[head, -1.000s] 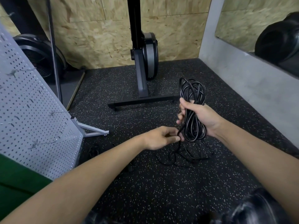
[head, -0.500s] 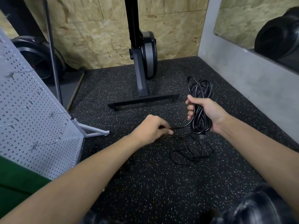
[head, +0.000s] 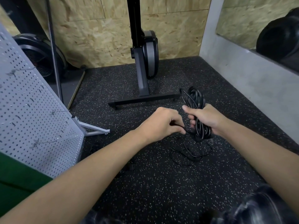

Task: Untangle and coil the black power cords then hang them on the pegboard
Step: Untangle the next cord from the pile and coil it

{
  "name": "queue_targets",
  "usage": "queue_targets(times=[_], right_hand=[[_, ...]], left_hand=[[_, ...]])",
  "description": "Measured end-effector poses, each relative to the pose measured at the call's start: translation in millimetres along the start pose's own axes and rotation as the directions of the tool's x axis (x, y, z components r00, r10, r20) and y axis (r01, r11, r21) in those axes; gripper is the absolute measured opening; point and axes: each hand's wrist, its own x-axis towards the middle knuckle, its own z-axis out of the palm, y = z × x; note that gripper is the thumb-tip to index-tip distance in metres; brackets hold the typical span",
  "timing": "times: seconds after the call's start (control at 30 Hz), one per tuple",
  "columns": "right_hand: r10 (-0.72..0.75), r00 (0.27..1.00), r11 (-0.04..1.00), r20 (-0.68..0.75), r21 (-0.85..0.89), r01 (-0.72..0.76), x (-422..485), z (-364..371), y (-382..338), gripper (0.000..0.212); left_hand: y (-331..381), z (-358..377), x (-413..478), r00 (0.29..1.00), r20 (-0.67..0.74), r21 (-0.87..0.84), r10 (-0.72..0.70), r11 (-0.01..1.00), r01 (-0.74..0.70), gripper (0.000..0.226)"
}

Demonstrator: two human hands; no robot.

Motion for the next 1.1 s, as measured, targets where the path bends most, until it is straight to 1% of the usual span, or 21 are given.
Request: queue_targets(times=[0.07, 0.13, 0.17, 0.27, 0.37, 0.47, 0.5, 0.6, 0.63, 0.7, 0.8, 0.83, 0.9, 0.93, 1.03, 1.1], right_hand=[[0.014, 0.999, 0.995, 0.043, -0.104, -0.009, -1.6, 2.5, -0.4, 0.043], [0.067, 0.994, 0.983, 0.084, -0.178, -0.051, -3.5, 7.1, 0.4, 0.064], [0.101, 0.988, 0.981, 0.119, -0.175, -0.079, -6.1, 10.5, -0.2, 0.071], [0.149, 0.949, 0.988, 0.276, -0.07, -0.134, -13.9, 20.7, -2.7, 0.075], [0.149, 0.912, 0.989, 0.381, -0.047, -0.142, -20.9, 26.1, -7.2, 0.074], [0.151, 0.889, 0.986, 0.432, 0.002, -0.168, -23.9, 28.4, -11.1, 0.071], [0.146, 0.882, 0.984, 0.447, 0.027, -0.176, -23.7, 27.6, -11.8, 0.065], [0.141, 0.852, 0.971, 0.504, 0.096, -0.217, -23.8, 24.8, -14.4, 0.035], [0.146, 0.846, 0.968, 0.513, 0.104, -0.23, -23.4, 23.8, -14.8, 0.028], [0.153, 0.846, 0.963, 0.511, 0.114, -0.244, -22.1, 21.4, -14.7, 0.023], [0.122, 0.831, 0.961, 0.542, 0.143, -0.235, -21.2, 19.0, -14.1, 0.012], [0.115, 0.825, 0.96, 0.553, 0.152, -0.235, -21.2, 17.3, -14.2, 0.012], [0.104, 0.813, 0.951, 0.573, 0.182, -0.249, -22.0, 15.3, -15.5, 0.009], [0.093, 0.81, 0.947, 0.58, 0.2, -0.252, -21.7, 14.4, -16.1, 0.012], [0.068, 0.817, 0.943, 0.573, 0.231, -0.241, -19.1, 12.1, -16.6, 0.023], [0.067, 0.826, 0.943, 0.56, 0.234, -0.236, -17.3, 10.1, -15.1, 0.026]], left_hand=[[6.1, 0.7, 1.0, 0.999, -0.014, -0.023, 0.031, 0.999, -0.032, 0.015], [8.3, 0.9, 1.8, 0.996, -0.069, -0.046, 0.05, 0.998, -0.053, 0.021], [8.6, 0.6, 2.0, 0.993, -0.109, -0.042, 0.045, 0.998, -0.05, 0.027], [8.2, -1.3, 1.4, 0.973, -0.231, 0.008, -0.022, 1.0, 0.025, 0.05], [5.8, -1.8, 0.5, 0.952, -0.302, 0.022, -0.053, 0.998, 0.063, 0.064], [4.5, -0.8, 1.1, 0.94, -0.338, 0.018, -0.057, 0.998, 0.067, 0.066], [3.5, -0.6, 1.6, 0.935, -0.35, 0.013, -0.064, 0.997, 0.073, 0.066], [-0.9, -1.6, 1.6, 0.922, -0.379, -0.012, -0.083, 0.996, 0.084, 0.067], [-2.9, -1.8, 0.9, 0.927, -0.366, -0.025, -0.088, 0.996, 0.085, 0.067], [-6.8, -2.4, -1.8, 0.94, -0.32, -0.069, -0.12, 0.992, 0.103, 0.065], [-16.1, -6.0, -7.0, 0.931, -0.255, -0.195, -0.261, 0.957, 0.214, 0.063], [-21.2, -7.4, -8.6, 0.93, -0.2, -0.268, -0.307, 0.931, 0.249, 0.063], [-31.3, -8.9, -11.6, 0.931, -0.045, -0.418, -0.363, 0.853, 0.313, 0.06], [-35.5, -8.1, -12.6, 0.926, 0.02, -0.436, -0.378, 0.83, 0.348, 0.056], [-40.1, -6.3, -13.4, 0.917, 0.096, -0.295, -0.388, 0.868, 0.399, 0.038], [-40.4, -6.7, -12.4, 0.912, 0.128, -0.247, -0.389, 0.878, 0.409, 0.036]])
